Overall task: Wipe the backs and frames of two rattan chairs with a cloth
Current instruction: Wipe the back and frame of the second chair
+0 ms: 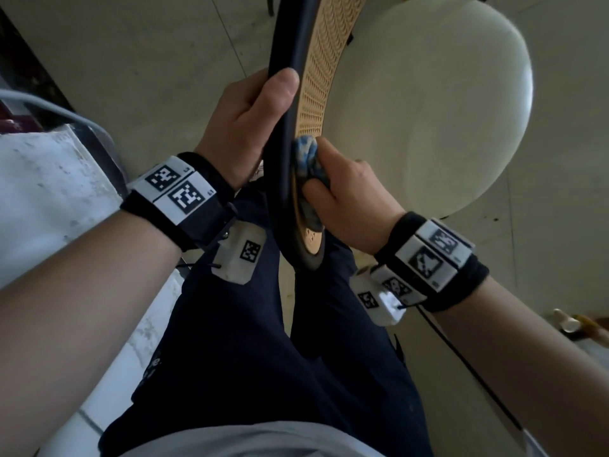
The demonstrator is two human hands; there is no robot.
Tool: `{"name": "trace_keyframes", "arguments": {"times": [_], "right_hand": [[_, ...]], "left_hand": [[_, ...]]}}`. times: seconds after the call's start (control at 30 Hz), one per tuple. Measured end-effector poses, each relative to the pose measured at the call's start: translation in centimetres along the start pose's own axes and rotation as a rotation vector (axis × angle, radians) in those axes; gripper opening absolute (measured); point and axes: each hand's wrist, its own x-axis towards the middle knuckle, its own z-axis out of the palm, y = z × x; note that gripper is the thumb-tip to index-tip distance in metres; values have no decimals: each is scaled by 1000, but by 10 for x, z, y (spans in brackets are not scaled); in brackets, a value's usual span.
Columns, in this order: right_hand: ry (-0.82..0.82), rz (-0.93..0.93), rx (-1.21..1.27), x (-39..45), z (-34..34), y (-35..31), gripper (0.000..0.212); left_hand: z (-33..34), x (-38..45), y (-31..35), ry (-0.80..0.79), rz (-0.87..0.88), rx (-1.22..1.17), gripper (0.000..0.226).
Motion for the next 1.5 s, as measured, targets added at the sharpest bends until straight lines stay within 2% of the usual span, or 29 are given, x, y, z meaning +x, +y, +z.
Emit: {"name": "trace_keyframes", "arguments": {"times": [0.07,0.17,0.23,0.33,0.4,0.47,0.53,0.63,0.8,0.93,1.0,1.1,1.17,1.37,1.43,1.5], "right_hand": [[35,-64,12,-15,0,-11,11],[41,-98,28,-35,2,-20,15],[8,-95,45,-44,4,-21,13],[-30,-65,55,-48,10,-19,13],[-43,-5,-16,-41,14,-14,13],[-88,97,-49,-27,18,-6,11],[-150,192,-48,-7,17,7,15],[-215,269,-98,24,23,37,25],[-158,441,-204,68,44,88,27],[-167,573,-302,90,58,113,30],[-201,601,-330,95,63,118,36],[-187,554,-295,90,62,119,30],[-176,498,-225,77,54,116,19],[-261,297,-220,30,35,79,20],[-237,242,-202,19,31,63,18],[-190,192,-167,8,26,50,18]], "left_hand": [[2,-2,2,19,2,-8,40],[4,-11,-2,59,29,18,63],[4,-22,-10,56,26,23,69],[0,-39,-25,23,-36,41,56],[-3,-49,-31,2,-75,55,35],[-5,-53,-31,-2,-102,62,30],[-3,-51,-27,16,-89,39,35],[2,-45,-25,38,-67,29,57],[1,-44,-25,37,-88,5,59],[1,-44,-23,36,-113,-9,39],[0,-45,-23,43,-105,-11,49],[1,-45,-24,47,-89,-8,62],[2,-43,-24,47,-87,-6,52],[3,-43,-24,38,-68,-38,27],[2,-41,-25,68,-41,-44,34],[4,-41,-26,88,-20,-67,55]]}}
